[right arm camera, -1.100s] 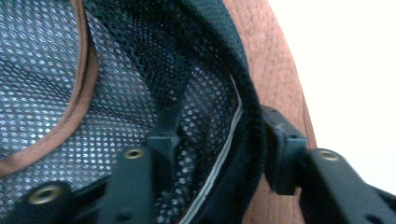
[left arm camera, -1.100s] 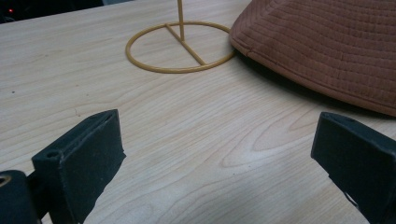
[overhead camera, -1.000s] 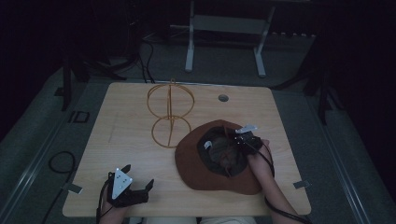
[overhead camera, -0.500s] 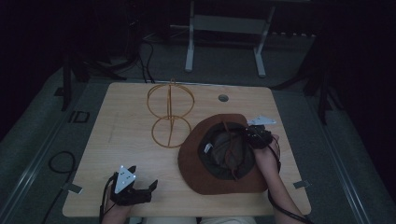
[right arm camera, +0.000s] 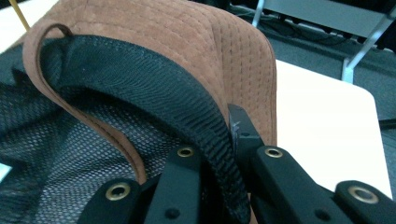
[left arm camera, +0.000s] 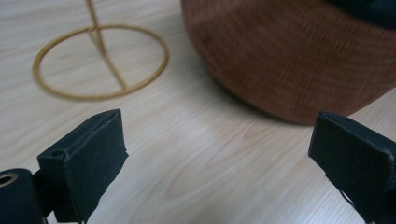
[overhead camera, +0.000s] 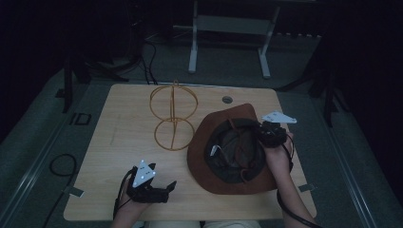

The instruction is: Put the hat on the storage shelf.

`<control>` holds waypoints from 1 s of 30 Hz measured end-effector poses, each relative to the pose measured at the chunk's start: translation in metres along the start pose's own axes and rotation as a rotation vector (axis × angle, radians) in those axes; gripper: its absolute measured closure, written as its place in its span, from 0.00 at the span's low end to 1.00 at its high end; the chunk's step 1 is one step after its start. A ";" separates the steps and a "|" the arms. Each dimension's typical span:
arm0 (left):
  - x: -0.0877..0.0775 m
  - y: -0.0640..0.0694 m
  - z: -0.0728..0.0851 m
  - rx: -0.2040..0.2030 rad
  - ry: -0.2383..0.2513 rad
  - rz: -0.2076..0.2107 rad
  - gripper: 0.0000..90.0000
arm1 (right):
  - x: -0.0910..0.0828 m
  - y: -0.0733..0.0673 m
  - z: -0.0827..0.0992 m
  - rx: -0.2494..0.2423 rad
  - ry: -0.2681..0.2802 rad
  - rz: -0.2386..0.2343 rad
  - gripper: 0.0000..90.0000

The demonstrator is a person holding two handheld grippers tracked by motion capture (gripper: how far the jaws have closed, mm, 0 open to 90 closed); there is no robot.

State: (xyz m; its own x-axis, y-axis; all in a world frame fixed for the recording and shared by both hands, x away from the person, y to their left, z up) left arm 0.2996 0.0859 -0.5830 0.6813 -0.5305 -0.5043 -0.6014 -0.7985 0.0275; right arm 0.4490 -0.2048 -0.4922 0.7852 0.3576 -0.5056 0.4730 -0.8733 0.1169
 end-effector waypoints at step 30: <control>0.067 0.040 -0.112 0.071 -0.011 -0.068 0.05 | -0.032 -0.019 -0.018 -0.001 0.093 -0.038 0.94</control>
State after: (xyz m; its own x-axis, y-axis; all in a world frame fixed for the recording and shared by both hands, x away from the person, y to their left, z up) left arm 0.3681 -0.0134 -0.5192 0.7168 -0.4725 -0.5128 -0.5824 -0.8101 -0.0677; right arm 0.4218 -0.1941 -0.4629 0.8003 0.4197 -0.4281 0.5035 -0.8582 0.0998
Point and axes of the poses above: each handheld gripper's, and its own axes: x roughly forward along the jaws, z roughly out of its underside, y roughly to its right, the point moved 10 cm from there along x, roughly forward along the jaws, and after that the axes turned 1 degree about -y, right-handed, at the moved point
